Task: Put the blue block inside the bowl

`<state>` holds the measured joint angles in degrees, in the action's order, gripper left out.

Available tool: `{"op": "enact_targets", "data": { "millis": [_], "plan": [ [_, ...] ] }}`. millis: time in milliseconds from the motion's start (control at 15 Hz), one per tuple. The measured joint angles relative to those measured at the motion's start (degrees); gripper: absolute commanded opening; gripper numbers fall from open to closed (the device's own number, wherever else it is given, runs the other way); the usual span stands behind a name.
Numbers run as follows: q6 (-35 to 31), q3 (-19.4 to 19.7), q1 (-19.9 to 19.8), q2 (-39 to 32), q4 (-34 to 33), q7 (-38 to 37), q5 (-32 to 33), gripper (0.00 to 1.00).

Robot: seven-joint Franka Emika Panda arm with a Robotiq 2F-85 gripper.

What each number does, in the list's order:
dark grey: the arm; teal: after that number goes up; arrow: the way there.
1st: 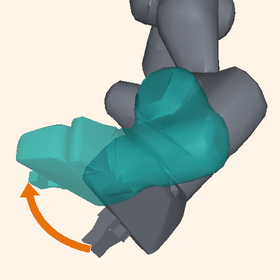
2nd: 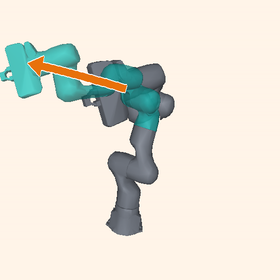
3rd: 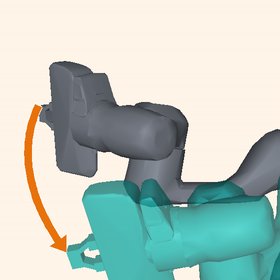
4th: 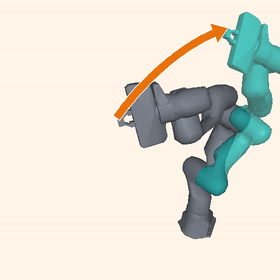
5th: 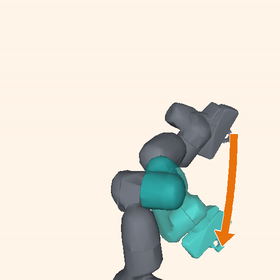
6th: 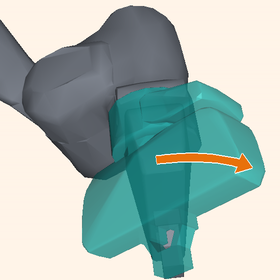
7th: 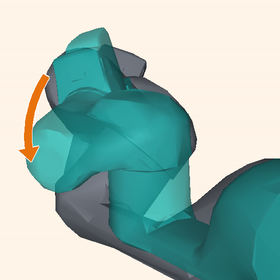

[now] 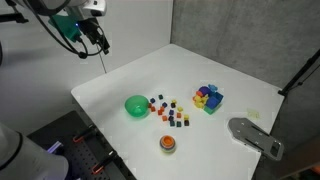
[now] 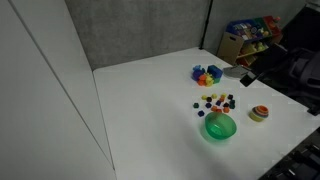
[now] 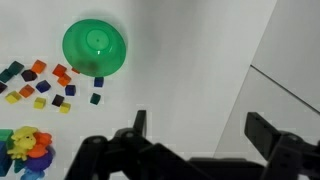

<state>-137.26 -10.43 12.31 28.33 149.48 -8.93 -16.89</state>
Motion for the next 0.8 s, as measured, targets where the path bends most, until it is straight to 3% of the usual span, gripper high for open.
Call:
{"op": "enact_targets", "data": {
  "millis": [333,800],
  "plan": [
    [-0.06,0.00,-2.39,-3.02,-0.51,-0.60,2.86,1.00],
    [-2.67,0.03,-8.29,-11.22,-3.16,-5.69,12.16,1.00]
  ]
}}
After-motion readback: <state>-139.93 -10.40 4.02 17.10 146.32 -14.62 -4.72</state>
